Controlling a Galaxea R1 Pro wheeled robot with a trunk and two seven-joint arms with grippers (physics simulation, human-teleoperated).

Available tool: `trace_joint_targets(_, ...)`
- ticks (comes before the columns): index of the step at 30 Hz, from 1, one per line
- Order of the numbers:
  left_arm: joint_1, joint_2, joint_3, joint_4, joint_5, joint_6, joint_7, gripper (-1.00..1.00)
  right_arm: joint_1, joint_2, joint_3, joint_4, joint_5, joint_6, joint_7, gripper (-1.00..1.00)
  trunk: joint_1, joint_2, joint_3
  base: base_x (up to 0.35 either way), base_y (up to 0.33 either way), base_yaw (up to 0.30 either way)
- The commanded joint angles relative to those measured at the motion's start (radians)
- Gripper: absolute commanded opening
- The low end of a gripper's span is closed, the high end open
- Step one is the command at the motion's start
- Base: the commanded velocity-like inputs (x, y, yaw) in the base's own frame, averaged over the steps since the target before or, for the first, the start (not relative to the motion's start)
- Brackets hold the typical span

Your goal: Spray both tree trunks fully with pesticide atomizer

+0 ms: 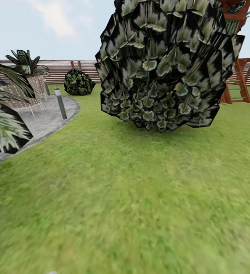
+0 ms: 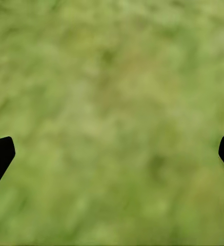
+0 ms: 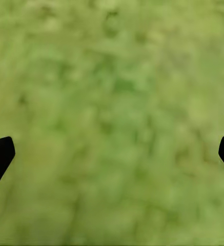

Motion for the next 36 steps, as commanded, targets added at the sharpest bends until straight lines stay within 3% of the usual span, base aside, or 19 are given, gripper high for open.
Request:
trace_joint_targets(1, -0.001, 0.000, 0.002, 0.001, 0.001, -0.003, -0.001, 1.00, 0.000, 0.000, 0.000, 0.001, 0.002, -0.003, 0.000, 1.00, 0.000, 0.000, -0.001, 0.338, -0.108, 0.245)
trace_joint_targets(15, -0.001, 0.000, 0.002, 0.001, 0.000, -0.003, -0.001, 1.00, 0.000, 0.000, 0.000, 0.001, 0.002, -0.003, 0.000, 1.00, 0.000, 0.000, -0.001, 0.338, -0.108, 0.221)
trace_joint_targets(36, -0.001, 0.000, 0.002, 0.001, 0.001, -0.004, -0.001, 1.00, 0.000, 0.000, 0.000, 0.001, 0.002, -0.003, 0.000, 1.00, 0.000, 0.000, -0.001, 0.338, -0.099, 0.011)
